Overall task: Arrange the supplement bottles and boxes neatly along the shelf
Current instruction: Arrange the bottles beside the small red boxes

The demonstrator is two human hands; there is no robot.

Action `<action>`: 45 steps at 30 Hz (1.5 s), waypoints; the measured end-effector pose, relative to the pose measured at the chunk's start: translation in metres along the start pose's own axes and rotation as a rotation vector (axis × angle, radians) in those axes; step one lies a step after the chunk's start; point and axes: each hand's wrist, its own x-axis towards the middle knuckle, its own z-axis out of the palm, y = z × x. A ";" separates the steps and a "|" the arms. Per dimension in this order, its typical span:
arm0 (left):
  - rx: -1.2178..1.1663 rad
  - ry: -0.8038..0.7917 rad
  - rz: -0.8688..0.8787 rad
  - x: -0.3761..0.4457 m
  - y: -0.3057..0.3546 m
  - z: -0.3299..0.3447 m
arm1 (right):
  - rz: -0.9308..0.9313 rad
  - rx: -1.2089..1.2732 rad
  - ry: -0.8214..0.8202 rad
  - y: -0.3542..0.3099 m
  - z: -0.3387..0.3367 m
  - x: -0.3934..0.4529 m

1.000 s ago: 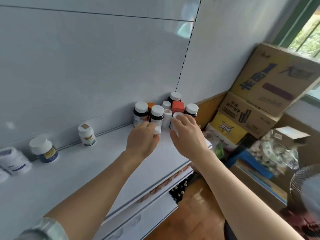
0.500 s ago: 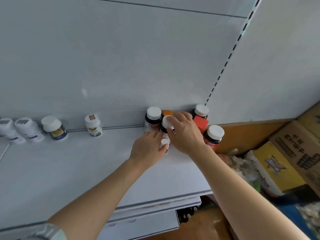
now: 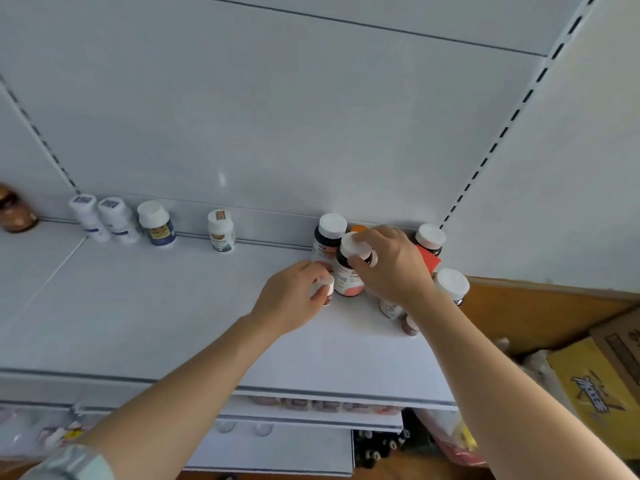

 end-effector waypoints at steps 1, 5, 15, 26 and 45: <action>-0.052 0.018 -0.039 -0.002 -0.002 -0.008 | 0.008 0.061 0.000 -0.003 -0.005 0.001; -0.229 0.070 -0.201 -0.008 -0.001 -0.048 | 0.070 0.265 -0.017 -0.023 -0.019 0.010; -0.323 0.193 -0.309 -0.054 -0.009 -0.123 | -0.010 0.406 -0.049 -0.114 0.002 0.014; -0.371 0.205 -0.300 -0.131 -0.070 -0.231 | 0.033 0.384 -0.123 -0.261 0.024 0.010; -0.207 0.354 -0.555 -0.242 -0.256 -0.429 | -0.177 0.397 -0.262 -0.516 0.173 0.093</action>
